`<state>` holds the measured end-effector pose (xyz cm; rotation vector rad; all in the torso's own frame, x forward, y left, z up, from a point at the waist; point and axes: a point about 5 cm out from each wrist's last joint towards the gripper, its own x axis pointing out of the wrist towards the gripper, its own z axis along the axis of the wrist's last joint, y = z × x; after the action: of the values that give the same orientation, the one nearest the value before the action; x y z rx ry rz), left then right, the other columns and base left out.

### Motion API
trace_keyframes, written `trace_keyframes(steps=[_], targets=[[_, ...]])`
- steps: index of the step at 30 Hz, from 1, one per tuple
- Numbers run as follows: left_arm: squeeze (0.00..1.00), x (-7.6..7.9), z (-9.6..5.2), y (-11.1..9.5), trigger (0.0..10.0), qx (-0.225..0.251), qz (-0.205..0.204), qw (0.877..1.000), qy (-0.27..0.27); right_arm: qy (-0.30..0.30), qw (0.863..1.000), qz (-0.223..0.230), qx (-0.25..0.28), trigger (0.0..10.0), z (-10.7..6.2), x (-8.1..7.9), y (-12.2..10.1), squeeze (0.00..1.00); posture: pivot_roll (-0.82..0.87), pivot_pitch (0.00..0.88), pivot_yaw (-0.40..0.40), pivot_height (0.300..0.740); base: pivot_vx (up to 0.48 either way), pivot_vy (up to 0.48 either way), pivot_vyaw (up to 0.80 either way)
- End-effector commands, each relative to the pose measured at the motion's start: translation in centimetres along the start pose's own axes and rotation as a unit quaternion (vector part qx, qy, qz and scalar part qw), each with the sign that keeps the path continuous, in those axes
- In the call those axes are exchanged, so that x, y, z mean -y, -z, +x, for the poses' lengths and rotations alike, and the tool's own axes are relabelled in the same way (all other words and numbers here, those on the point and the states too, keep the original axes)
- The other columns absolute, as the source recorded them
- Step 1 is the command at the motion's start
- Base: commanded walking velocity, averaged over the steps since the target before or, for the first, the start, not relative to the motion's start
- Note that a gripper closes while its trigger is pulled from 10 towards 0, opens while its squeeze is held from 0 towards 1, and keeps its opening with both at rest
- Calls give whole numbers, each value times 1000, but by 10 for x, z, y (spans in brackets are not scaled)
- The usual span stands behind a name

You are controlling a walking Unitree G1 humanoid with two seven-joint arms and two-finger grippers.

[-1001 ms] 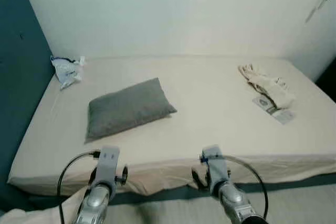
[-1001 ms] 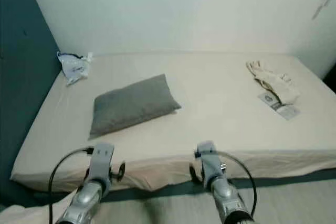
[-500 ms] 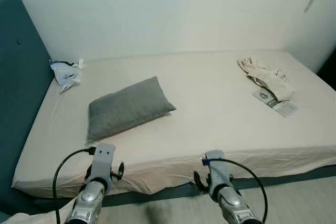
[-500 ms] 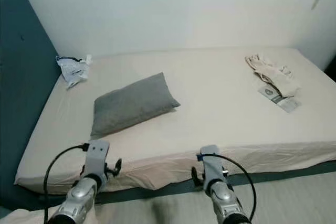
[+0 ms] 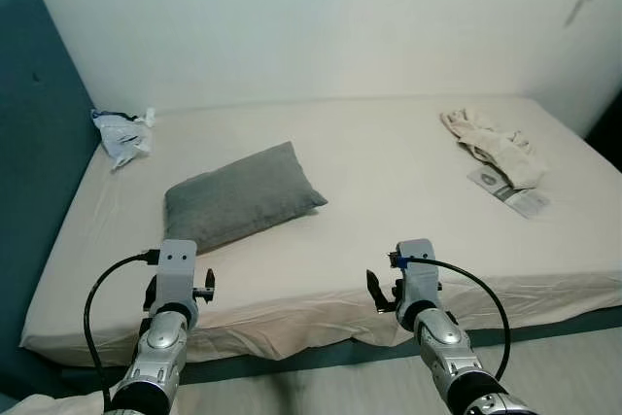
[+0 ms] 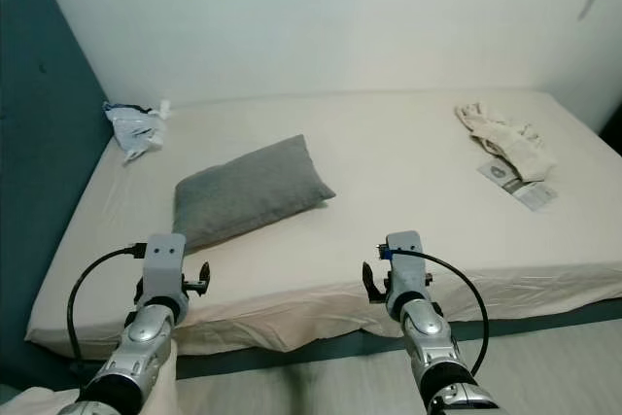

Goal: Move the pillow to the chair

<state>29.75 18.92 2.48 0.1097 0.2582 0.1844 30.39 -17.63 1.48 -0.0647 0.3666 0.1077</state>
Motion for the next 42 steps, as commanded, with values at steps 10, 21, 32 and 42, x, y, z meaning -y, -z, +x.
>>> trace_keyframes(steps=[10,21,32,42], targets=[[0,10,-13,6,10000,19,-23,999,38,-38,999,-2,22,10000,1,-7,-6,0,13,100,-72,740,0,0,0],[0,24,-13,-8,10000,54,-45,996,47,-25,1000,1,19,10000,-3,1,-2,0,-14,108,-73,740,186,0,0],[0,21,-11,-12,10000,58,-48,996,42,-26,1000,-1,17,10000,-3,1,-2,0,-4,100,-73,740,381,0,0],[0,10,-11,-12,10000,61,-48,997,28,-38,999,-7,18,10000,2,-6,-7,0,14,98,-63,740,147,0,0]])
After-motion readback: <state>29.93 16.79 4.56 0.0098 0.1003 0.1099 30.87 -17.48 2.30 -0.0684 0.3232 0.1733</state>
